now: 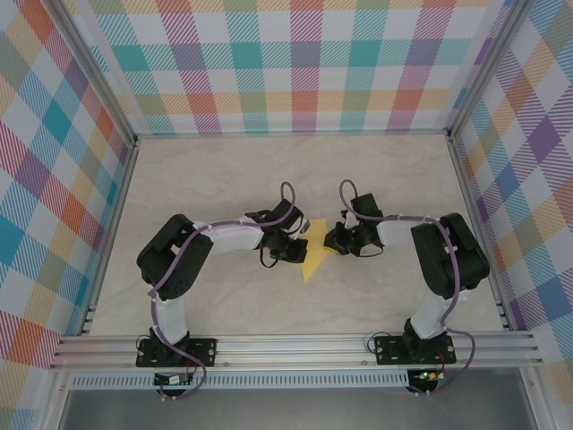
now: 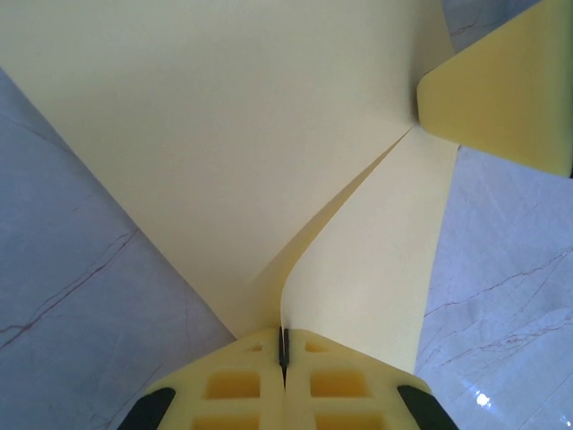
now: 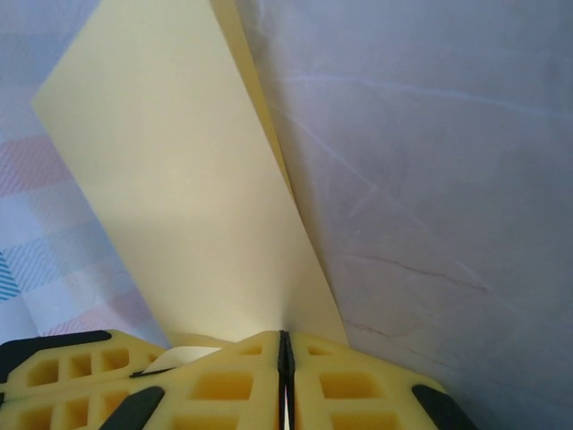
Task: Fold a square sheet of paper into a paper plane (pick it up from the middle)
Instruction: Third fold the triangle at the center of the table.
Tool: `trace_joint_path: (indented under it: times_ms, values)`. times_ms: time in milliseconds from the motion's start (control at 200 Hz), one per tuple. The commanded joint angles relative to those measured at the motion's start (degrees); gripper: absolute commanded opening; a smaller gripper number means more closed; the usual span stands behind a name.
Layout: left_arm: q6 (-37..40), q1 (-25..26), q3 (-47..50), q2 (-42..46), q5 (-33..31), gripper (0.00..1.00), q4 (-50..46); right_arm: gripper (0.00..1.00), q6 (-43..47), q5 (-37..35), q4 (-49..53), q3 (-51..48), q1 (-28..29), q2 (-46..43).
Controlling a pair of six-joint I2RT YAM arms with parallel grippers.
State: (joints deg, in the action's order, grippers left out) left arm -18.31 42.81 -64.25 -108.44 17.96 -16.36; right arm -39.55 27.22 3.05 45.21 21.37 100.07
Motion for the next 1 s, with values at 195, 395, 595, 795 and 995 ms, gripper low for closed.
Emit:
trace_joint_path:
  times_ms: [195,395,595,795,995]
  values:
    - [1.4,-0.4,0.4,-2.5,-1.5,0.05,-4.4,0.11,1.7,-3.8,5.0,-0.7,0.0,-3.4]
    - [1.7,-0.5,0.0,-2.5,-1.5,0.05,-4.9,0.14,2.8,0.4,7.3,2.6,0.1,-8.0]
    - [1.7,-0.4,-0.3,-2.6,-1.4,0.05,-4.9,0.14,1.1,6.5,2.4,2.6,0.3,-4.7]
    - [1.7,-0.4,-0.4,-2.6,-1.3,0.05,-4.8,0.13,1.6,7.9,1.6,2.8,0.4,-0.1]
    - [1.0,-0.4,-0.2,-1.3,-1.8,0.08,-4.9,0.1,2.6,1.4,5.4,2.2,0.4,2.9]
